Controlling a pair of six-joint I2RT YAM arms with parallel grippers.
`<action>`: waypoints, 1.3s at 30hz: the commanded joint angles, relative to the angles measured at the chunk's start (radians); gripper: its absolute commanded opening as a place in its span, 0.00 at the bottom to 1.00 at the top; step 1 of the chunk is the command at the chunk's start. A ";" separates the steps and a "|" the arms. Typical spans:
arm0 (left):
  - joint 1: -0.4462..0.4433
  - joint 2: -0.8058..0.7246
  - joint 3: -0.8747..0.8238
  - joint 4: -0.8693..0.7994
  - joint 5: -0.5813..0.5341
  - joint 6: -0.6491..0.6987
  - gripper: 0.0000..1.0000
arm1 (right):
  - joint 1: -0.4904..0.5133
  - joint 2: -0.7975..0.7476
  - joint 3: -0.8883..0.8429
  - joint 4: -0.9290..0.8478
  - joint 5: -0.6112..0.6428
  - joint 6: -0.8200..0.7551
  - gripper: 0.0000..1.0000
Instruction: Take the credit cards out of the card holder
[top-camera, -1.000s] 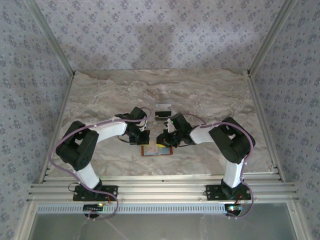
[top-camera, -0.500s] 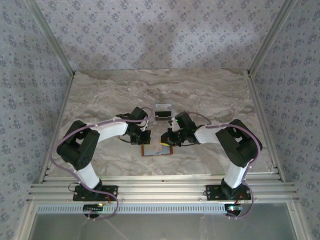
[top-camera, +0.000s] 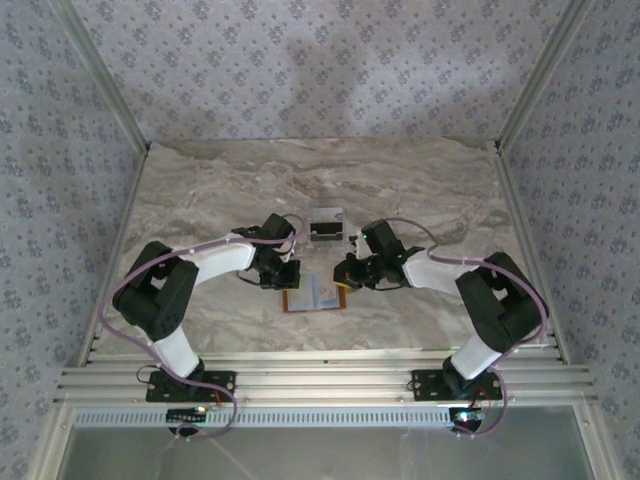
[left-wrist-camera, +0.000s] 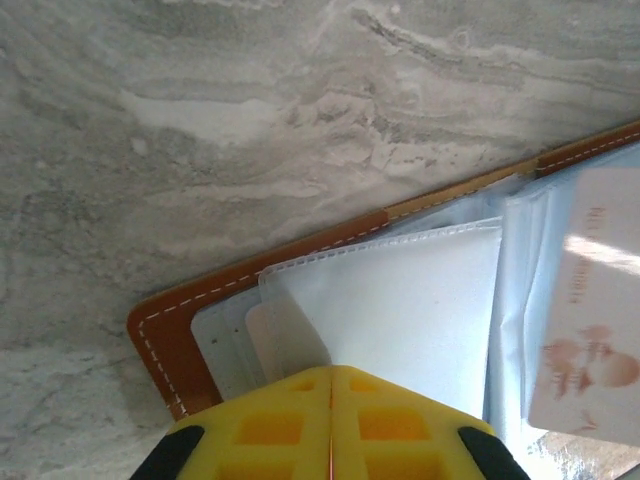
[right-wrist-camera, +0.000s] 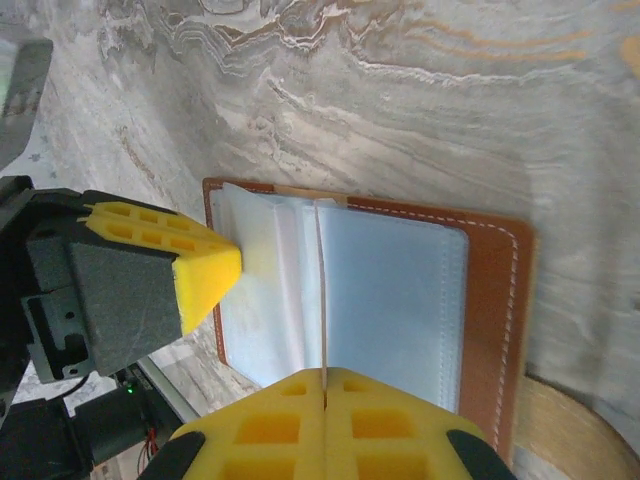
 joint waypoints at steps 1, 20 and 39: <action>0.002 -0.020 0.011 -0.090 -0.060 0.007 0.11 | -0.006 -0.063 0.051 -0.148 0.085 -0.085 0.05; 0.053 -0.185 -0.012 -0.082 -0.105 0.016 0.20 | 0.038 -0.063 0.437 -0.594 0.361 -1.043 0.00; 0.211 -0.362 -0.201 -0.040 -0.057 0.032 0.27 | 0.009 0.354 1.046 -0.940 0.561 -1.747 0.00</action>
